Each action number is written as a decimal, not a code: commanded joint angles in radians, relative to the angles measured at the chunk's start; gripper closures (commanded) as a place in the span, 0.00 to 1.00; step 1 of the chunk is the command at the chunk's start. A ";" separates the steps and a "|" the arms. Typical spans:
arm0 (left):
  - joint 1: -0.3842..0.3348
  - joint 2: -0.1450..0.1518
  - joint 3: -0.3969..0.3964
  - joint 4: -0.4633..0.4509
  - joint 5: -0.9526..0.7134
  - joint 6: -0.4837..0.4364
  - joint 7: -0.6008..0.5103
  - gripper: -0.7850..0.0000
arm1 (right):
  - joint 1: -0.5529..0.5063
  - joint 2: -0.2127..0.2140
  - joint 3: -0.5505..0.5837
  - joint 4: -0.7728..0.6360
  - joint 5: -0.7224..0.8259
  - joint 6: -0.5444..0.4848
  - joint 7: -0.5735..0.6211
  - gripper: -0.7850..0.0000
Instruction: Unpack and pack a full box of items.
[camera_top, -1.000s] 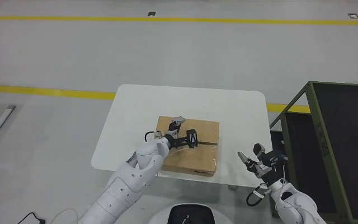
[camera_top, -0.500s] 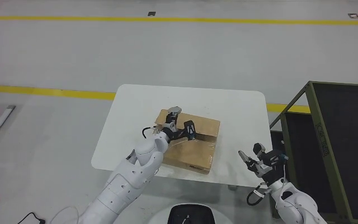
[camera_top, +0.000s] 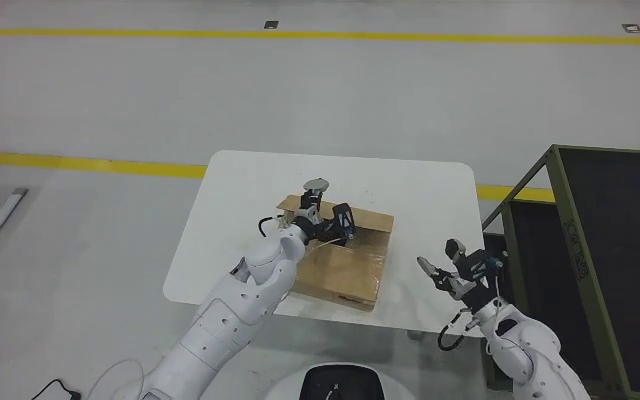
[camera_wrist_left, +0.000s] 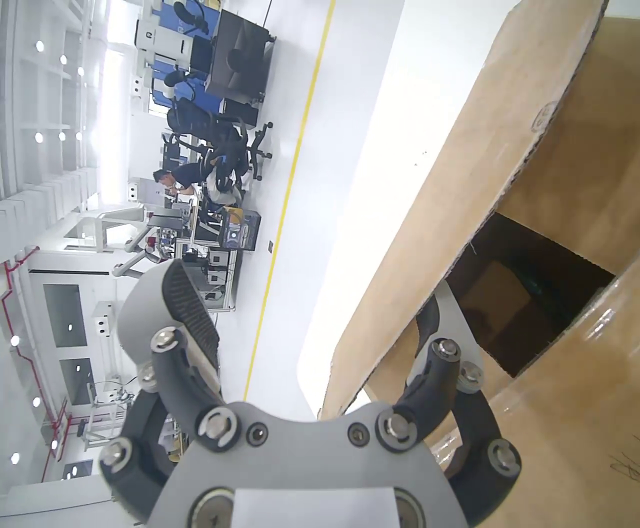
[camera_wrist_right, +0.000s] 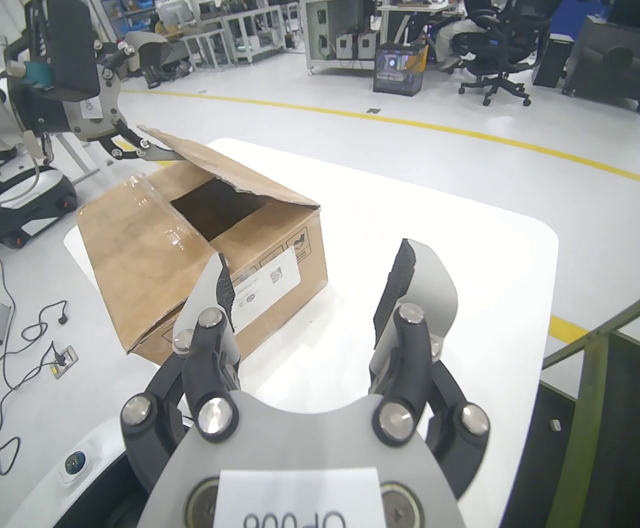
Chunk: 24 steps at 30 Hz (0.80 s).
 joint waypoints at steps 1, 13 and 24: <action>-0.011 -0.004 0.000 0.011 -0.003 0.006 0.003 0.00 | 0.037 0.000 -0.024 0.024 -0.032 -0.012 0.000 0.22; -0.043 -0.018 -0.005 0.072 -0.011 0.020 0.026 0.00 | 0.290 -0.010 -0.147 0.224 -0.158 -0.059 -0.034 0.25; -0.061 -0.024 -0.022 0.107 -0.013 0.026 0.041 0.00 | 0.427 -0.024 -0.253 0.354 -0.205 -0.105 -0.072 0.43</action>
